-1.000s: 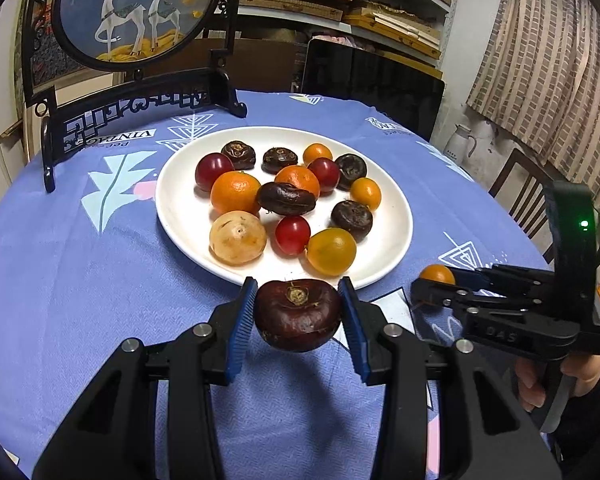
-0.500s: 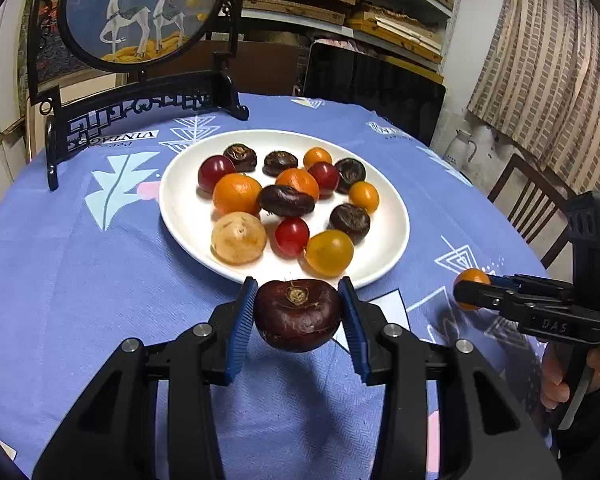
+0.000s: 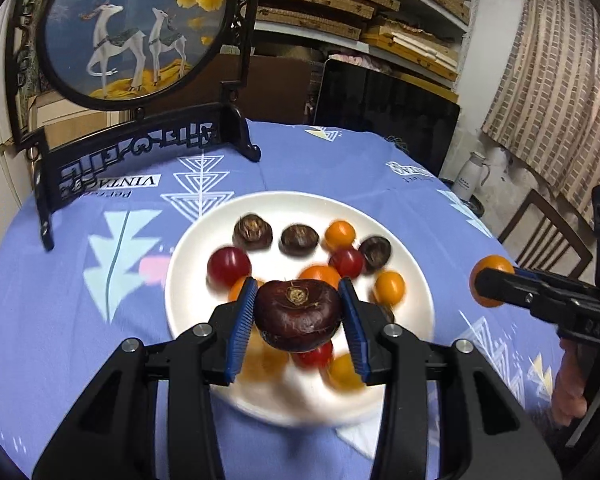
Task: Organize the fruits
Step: 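Release the brown fruit onto the plate with the left tool while the right tool releases the mandarin there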
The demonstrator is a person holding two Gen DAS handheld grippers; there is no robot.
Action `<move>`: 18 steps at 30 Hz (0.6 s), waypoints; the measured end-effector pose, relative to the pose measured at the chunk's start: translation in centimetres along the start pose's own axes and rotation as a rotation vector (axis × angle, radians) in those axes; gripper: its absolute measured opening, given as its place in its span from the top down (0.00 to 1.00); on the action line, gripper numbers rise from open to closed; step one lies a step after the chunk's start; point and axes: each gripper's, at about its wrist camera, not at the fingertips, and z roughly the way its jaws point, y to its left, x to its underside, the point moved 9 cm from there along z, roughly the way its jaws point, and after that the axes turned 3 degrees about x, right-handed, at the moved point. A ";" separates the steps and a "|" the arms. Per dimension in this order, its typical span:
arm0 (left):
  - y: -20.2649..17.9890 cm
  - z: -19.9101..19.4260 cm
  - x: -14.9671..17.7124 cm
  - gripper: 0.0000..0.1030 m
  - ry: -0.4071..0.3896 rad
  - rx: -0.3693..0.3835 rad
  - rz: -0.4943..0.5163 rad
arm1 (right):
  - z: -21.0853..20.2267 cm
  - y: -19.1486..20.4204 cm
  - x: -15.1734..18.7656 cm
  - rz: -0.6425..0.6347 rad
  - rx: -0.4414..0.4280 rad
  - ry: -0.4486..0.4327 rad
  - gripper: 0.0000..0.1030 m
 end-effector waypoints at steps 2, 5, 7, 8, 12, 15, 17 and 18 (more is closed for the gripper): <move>0.6 1.8 -0.7 0.61 0.022 -0.013 -0.003 | 0.9 0.0 -0.6 0.008 -0.011 0.004 0.65; 1.5 4.5 -1.2 0.61 0.058 -0.020 -0.025 | 2.8 -0.2 -1.2 0.027 -0.028 0.015 0.65; 2.0 5.7 -1.4 0.61 0.075 -0.011 -0.048 | 4.0 -0.4 -1.3 0.039 -0.040 0.027 0.65; 2.2 6.2 -1.4 0.61 0.082 -0.005 -0.057 | 4.6 -0.5 -1.3 0.042 -0.041 0.032 0.65; 2.6 7.9 -1.6 0.61 0.104 0.001 -0.073 | 6.3 -0.9 -1.3 0.048 -0.046 0.044 0.65; 2.7 8.6 -1.9 0.50 0.104 0.023 -0.101 | 7.0 -1.2 -1.3 0.057 -0.060 0.043 0.58; 2.7 8.2 -2.3 0.29 0.068 0.036 -0.124 | 7.0 -1.7 -1.2 0.075 -0.062 0.021 0.38; 2.8 7.8 -2.4 0.18 0.046 0.022 -0.128 | 7.0 -1.9 -1.1 0.079 -0.065 0.015 0.38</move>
